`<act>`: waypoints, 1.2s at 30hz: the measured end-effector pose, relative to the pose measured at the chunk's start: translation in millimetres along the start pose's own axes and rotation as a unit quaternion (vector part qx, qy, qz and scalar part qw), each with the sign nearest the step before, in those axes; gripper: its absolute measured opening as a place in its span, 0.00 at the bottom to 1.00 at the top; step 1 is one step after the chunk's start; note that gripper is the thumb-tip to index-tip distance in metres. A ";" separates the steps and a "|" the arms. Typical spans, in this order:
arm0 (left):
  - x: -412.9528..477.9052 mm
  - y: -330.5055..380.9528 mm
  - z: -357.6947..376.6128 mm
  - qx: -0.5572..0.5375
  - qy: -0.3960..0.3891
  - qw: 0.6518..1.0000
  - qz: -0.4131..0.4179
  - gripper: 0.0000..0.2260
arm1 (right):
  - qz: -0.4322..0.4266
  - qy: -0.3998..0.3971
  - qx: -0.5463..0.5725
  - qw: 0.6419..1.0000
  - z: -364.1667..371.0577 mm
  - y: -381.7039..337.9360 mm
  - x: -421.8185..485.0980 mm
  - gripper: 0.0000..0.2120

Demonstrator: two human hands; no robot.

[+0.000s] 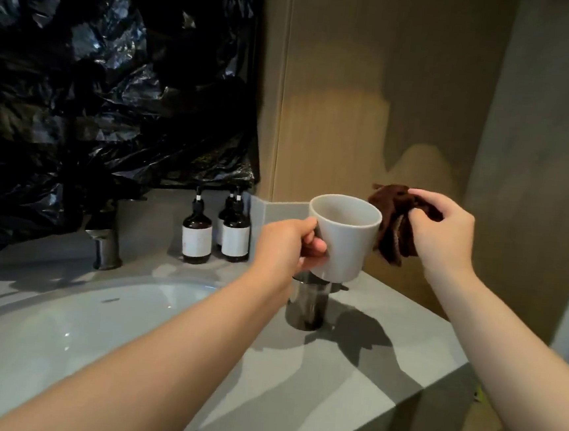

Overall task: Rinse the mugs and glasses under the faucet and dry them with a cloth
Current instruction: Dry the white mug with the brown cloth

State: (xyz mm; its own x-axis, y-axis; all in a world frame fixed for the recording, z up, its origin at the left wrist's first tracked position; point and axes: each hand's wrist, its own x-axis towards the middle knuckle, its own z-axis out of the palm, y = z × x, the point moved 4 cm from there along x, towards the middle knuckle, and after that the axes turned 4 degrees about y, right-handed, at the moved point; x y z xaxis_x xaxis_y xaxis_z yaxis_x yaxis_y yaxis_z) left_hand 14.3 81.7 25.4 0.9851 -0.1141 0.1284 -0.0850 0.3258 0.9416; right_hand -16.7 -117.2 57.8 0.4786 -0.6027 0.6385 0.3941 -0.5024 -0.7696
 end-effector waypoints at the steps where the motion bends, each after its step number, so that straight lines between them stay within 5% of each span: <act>1: -0.8 -10.7 11.7 -0.001 -0.005 1.000 -0.008 0.18 | 0.009 0.002 -0.018 1.000 -11.1 13.9 3.7 0.13; 9: 0.4 -83.4 66.7 0.039 -0.004 0.993 -0.107 0.18 | 0.108 -0.020 -0.150 0.983 -53.7 130.4 5.1 0.15; 16: 19.1 -121.5 73.9 0.051 0.023 0.985 -0.160 0.15 | 0.095 -0.089 -0.243 0.961 -61.3 173.0 4.8 0.15; 24: 37.4 -140.4 77.6 0.053 0.039 0.983 -0.169 0.11 | 0.077 -0.158 -0.254 0.951 -49.6 186.2 8.9 0.14; 28: 46.0 -139.8 78.5 0.152 0.036 0.980 -0.123 0.12 | 0.063 -0.189 -0.254 0.946 -41.2 188.5 11.1 0.15; 33: 50.7 -128.7 76.4 0.376 -0.031 0.926 -0.024 0.12 | 0.039 -0.307 -0.262 0.914 -23.9 187.8 10.2 0.13; 36: 51.4 -103.8 76.6 0.543 -0.101 0.834 0.017 0.11 | 0.062 -0.352 -0.241 0.902 -20.5 185.9 15.2 0.14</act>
State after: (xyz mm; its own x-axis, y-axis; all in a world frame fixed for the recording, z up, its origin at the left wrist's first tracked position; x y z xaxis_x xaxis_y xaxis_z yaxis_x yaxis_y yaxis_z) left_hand 62.3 -29.9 -41.9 0.9433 -0.3139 0.1079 -0.3060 -0.6966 0.6489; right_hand 47.7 -232.5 -75.5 0.9421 -0.2150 0.2572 -0.0026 -0.7721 -0.6355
